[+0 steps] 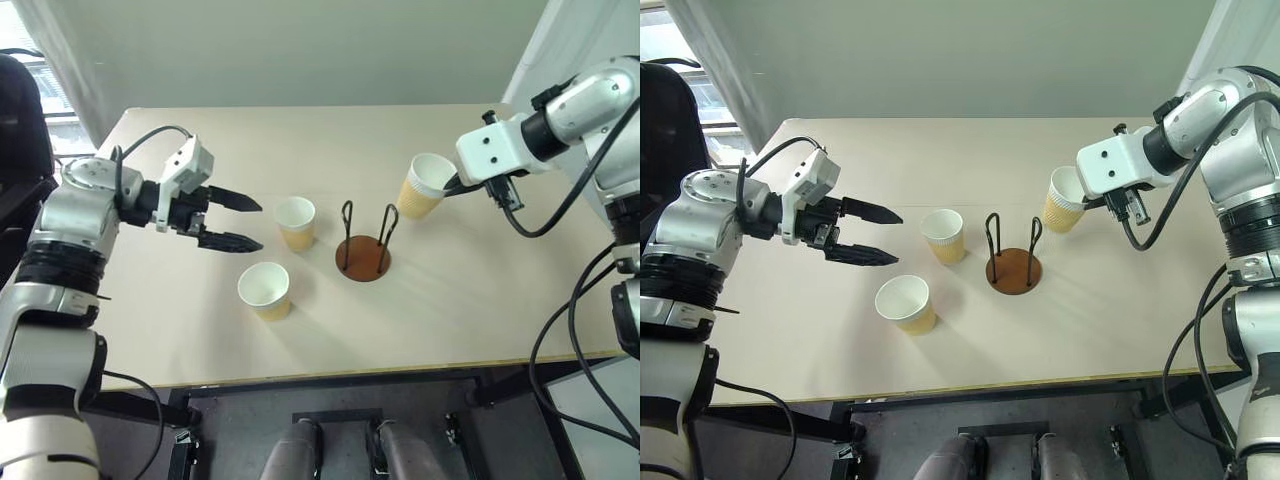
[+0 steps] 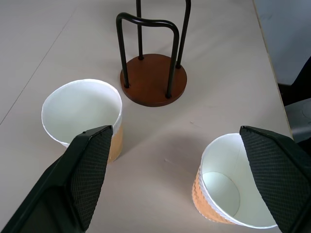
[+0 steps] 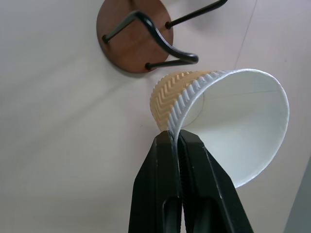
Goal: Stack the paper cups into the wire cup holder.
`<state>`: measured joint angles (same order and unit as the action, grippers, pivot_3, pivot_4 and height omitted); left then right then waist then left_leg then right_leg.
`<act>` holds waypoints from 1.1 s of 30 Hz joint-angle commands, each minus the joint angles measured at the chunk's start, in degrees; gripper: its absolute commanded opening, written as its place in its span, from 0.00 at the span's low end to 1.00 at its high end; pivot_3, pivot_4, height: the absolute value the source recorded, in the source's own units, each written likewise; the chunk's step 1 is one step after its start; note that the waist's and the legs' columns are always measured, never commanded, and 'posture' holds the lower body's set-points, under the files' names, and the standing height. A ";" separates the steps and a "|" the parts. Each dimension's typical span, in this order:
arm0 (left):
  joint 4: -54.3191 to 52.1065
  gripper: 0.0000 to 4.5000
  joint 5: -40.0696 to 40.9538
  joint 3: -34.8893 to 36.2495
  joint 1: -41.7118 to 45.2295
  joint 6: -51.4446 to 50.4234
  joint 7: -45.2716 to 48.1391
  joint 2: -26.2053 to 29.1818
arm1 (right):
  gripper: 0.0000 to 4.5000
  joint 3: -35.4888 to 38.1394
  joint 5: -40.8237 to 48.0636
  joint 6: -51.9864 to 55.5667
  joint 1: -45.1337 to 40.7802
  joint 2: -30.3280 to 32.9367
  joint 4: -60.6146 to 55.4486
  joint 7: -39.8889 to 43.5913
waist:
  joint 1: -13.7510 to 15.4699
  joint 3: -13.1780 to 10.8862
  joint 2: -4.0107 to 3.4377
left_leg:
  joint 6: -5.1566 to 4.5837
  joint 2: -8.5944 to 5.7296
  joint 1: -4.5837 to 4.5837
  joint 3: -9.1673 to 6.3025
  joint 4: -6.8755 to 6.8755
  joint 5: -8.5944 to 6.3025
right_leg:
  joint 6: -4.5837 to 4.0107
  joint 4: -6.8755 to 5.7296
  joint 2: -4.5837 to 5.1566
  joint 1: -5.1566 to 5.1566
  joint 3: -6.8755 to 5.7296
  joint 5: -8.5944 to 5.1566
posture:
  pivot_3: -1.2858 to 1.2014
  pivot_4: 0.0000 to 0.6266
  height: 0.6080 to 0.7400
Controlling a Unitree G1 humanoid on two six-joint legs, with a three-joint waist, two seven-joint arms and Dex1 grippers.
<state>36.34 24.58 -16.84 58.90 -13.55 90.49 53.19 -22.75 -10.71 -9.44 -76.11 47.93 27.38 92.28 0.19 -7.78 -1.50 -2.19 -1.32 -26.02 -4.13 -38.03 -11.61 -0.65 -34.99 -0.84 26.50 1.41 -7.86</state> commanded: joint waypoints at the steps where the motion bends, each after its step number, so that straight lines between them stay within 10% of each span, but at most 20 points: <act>1: 0.57 1.00 0.20 -0.01 2.09 1.48 2.01 0.29 | 0.01 2.64 2.33 2.31 -3.75 -0.36 -3.38 0.22 | -0.03 0.00 0.00 | 0.00 0.00 0.00 0.00 0.00 0.00 | -0.02 0.00 0.00 0.00 0.00 -0.01 | 0.52 0.24 1.00; 33: 4.66 1.00 0.44 -2.09 4.67 3.74 2.01 -1.42 | 0.01 -0.56 6.48 10.01 -0.89 -3.99 -13.46 0.22 | -0.15 0.00 0.00 | 0.04 0.01 -0.01 0.00 -0.06 0.08 | -0.07 -0.07 -0.02 0.02 -0.02 -0.05 | 0.52 0.24 1.00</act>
<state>41.66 24.56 -19.90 62.44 -10.33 90.52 50.69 -23.56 -5.24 1.08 -76.21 43.12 15.45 92.26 0.04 -7.78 -1.49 -2.15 -1.31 -26.02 -4.13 -38.09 -11.53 -0.72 -35.06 -0.85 26.52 1.39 -7.90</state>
